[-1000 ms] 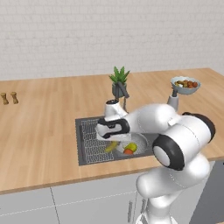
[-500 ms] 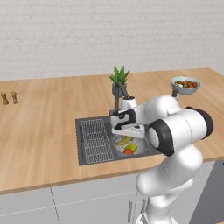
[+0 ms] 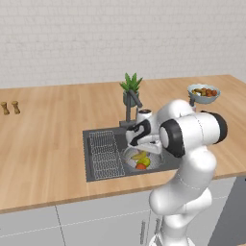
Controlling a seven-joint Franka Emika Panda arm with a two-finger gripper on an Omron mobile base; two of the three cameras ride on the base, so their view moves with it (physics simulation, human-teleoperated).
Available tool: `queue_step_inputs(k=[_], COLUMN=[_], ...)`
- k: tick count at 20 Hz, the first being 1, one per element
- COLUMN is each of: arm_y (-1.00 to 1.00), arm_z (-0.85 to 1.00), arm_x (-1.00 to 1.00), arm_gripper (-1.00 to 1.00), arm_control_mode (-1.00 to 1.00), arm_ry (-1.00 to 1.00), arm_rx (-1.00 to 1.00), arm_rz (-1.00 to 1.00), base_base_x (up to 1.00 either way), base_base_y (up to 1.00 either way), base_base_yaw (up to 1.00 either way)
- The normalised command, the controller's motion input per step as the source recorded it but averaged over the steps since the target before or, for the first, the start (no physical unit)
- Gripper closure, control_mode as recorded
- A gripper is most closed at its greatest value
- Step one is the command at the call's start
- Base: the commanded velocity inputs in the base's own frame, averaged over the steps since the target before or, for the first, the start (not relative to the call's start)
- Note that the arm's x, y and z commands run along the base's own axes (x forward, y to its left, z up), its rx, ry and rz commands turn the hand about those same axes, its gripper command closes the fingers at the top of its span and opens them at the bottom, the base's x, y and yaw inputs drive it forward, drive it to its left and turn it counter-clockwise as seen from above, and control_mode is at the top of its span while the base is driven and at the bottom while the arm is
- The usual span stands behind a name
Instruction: Put the colander in the sink, put the banana, pear, orange in the colander, and turn on the sink faucet and pour water over the colander.
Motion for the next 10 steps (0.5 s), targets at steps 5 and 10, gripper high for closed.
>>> queue_step_inputs(k=[5, 10], arm_y=[-0.05, -0.09], arm_z=[-0.29, -0.17], arm_x=[0.29, 0.24], arm_gripper=[1.0, 1.0], arm_control_mode=[-1.0, -1.0], arm_ry=[0.0, 0.0], arm_rx=[-0.03, 0.0], arm_rz=[-0.1, -0.02], base_base_x=[0.0, 0.0], base_base_y=[0.0, 0.0], base_base_yaw=[0.0, 0.0])
